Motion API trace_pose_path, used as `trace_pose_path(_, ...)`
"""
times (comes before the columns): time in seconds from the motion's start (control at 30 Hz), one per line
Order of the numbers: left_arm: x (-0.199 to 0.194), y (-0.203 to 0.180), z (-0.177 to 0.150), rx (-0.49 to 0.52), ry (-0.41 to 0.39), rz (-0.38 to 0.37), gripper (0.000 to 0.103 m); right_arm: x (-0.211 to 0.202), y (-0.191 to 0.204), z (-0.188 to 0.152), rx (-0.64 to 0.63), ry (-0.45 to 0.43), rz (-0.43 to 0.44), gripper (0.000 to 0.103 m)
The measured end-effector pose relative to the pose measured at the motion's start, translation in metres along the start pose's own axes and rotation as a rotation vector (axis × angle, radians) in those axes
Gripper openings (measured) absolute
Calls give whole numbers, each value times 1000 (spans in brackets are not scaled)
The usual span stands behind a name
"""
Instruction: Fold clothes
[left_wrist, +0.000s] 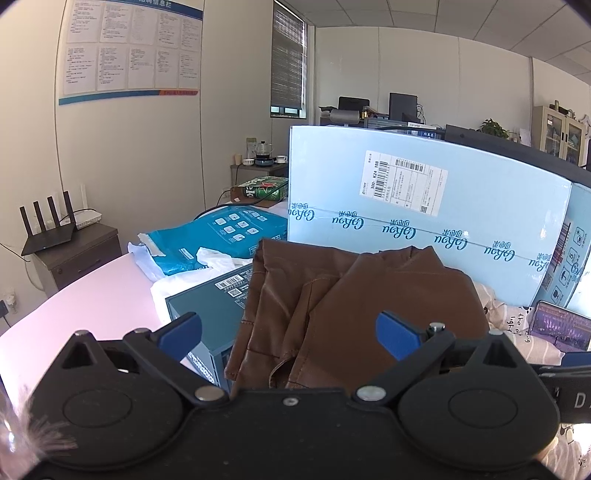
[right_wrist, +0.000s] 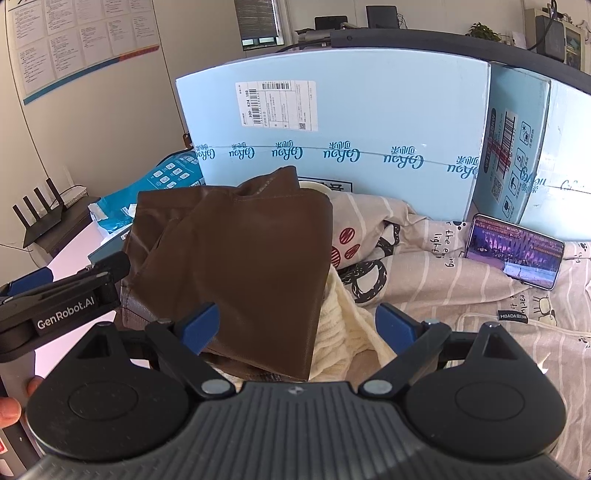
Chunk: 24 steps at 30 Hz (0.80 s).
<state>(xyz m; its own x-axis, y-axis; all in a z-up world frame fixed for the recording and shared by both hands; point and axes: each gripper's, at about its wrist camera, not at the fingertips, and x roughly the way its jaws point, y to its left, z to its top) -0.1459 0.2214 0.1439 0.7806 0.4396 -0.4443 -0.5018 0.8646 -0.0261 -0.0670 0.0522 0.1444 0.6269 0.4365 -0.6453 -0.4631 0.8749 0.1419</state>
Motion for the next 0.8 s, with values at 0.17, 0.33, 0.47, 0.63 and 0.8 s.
trace_pose_path(0.17,0,0,1,0,-3,1,103,0,0,0,2,4,0,91)
trace_pose_path(0.33,-1,0,0,1,-4,-2,103,0,1,0,-2,7,1,91)
trace_pose_path(0.47,-1,0,1,1,-6,-4,103,0,2,0,-9,6,1,91)
trace_pose_path(0.63,-1,-1,1,2,-8,-5,103,0,3,1,-16,6,2,91)
trace_pose_path(0.8,-1,-1,1,5,-10,-10,103,0,3,1,-19,6,2,91)
